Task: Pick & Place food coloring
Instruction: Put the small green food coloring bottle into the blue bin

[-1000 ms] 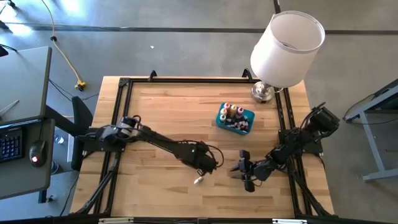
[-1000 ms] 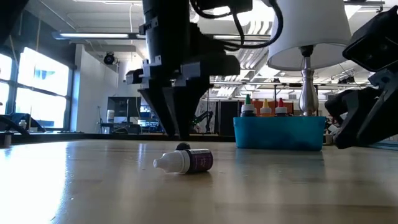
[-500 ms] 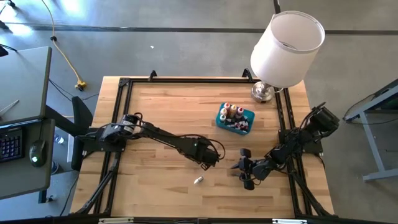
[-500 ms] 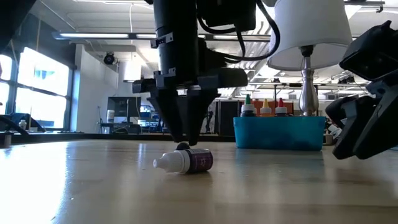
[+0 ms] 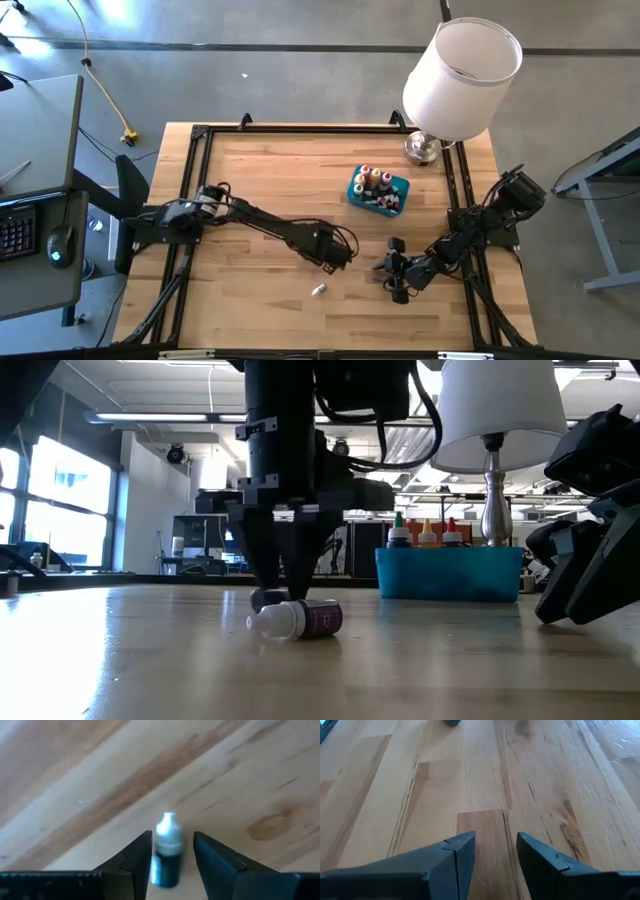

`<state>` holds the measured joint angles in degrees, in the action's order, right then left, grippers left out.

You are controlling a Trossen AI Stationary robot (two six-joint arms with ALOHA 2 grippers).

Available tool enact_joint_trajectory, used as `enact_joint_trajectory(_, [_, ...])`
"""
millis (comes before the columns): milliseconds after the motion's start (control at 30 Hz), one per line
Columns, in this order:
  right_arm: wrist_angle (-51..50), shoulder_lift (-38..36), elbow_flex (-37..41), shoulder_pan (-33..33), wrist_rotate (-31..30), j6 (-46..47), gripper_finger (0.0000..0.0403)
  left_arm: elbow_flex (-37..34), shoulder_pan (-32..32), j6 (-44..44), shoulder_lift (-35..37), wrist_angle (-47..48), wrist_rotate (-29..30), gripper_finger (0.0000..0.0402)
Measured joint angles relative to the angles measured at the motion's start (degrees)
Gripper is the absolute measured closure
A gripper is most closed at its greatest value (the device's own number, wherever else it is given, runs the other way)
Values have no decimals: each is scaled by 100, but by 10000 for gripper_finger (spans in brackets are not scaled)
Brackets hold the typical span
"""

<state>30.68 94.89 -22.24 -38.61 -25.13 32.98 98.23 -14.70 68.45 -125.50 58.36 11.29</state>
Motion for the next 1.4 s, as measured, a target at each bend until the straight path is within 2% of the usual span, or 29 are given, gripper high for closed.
enact_joint_trajectory(367, [-31, -2, -2, 0, -2, 3, 265, -11, -311, 166, -43, 130, 301, 267])
enact_joint_trajectory(667, [-31, -2, -2, 0, -2, 10, 265, -11, -335, 69, -43, 137, 188, 332])
enact_joint_trajectory(800, [-28, -2, -2, 0, 0, 10, 265, -9, -335, -89, -43, 124, 184, 342])
enact_joint_trajectory(1200, [-24, -2, -2, 0, 3, 18, 265, -10, -332, -366, -43, 148, -3, 266])
enact_joint_trajectory(1400, [-22, -2, -1, 0, 24, 14, 265, -2, -330, -364, -43, 174, -201, 260])
